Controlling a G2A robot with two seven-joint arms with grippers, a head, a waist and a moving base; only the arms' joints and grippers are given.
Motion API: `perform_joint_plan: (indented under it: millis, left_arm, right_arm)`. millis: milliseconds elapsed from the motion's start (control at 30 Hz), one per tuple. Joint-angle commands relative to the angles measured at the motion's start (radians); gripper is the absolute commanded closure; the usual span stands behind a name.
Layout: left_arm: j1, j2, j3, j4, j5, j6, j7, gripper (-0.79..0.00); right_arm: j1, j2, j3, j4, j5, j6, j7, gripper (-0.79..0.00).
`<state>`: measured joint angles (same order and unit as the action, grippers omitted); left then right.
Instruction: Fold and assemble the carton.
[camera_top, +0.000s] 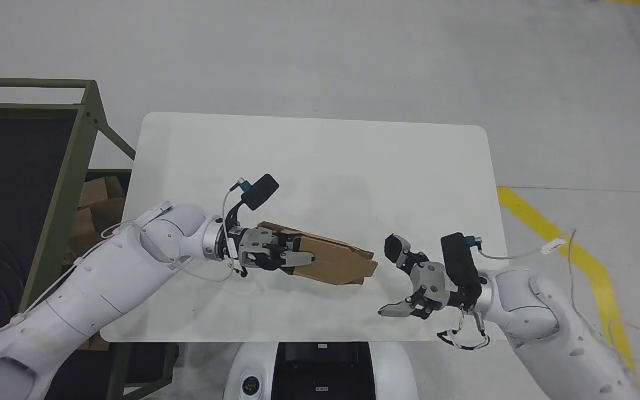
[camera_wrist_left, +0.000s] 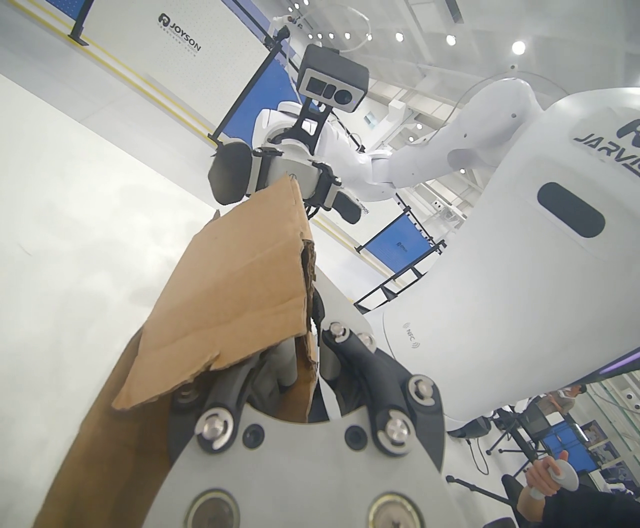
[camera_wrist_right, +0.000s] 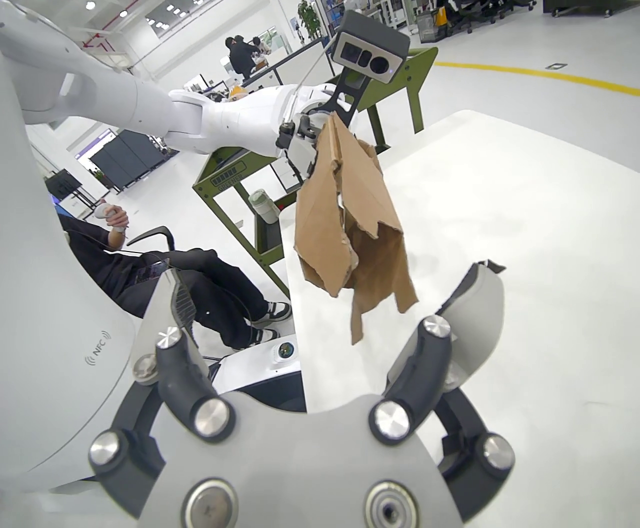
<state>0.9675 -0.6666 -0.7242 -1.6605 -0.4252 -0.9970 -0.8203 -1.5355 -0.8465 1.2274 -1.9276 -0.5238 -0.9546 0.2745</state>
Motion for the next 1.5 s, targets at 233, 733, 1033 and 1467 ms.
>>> perform_joint_plan:
  millis: [233, 733, 1033, 1467]
  left_arm:
    - [-0.029, 0.003, 0.018, 0.003, -0.068, 0.014, -0.017, 0.0]
    - [-0.008, -0.004, 0.005, -0.022, -0.088, 0.051, -0.028, 0.0]
    - [-0.01, -0.01, -0.002, -0.009, -0.153, 0.085, -0.088, 0.0]
    - [-0.017, -0.018, 0.003, -0.014, -0.187, 0.125, -0.128, 0.0]
  right_arm:
    - [-0.063, -0.003, 0.041, -0.063, -0.165, 0.015, -0.085, -0.785]
    - [-0.116, -0.01, 0.066, -0.183, -0.437, 0.162, -0.117, -0.785]
    - [-0.243, -0.016, 0.085, -0.272, -0.755, 0.385, -0.241, -0.785]
    - [-0.326, -0.029, 0.063, -0.367, -0.938, 0.595, -0.252, -0.369]
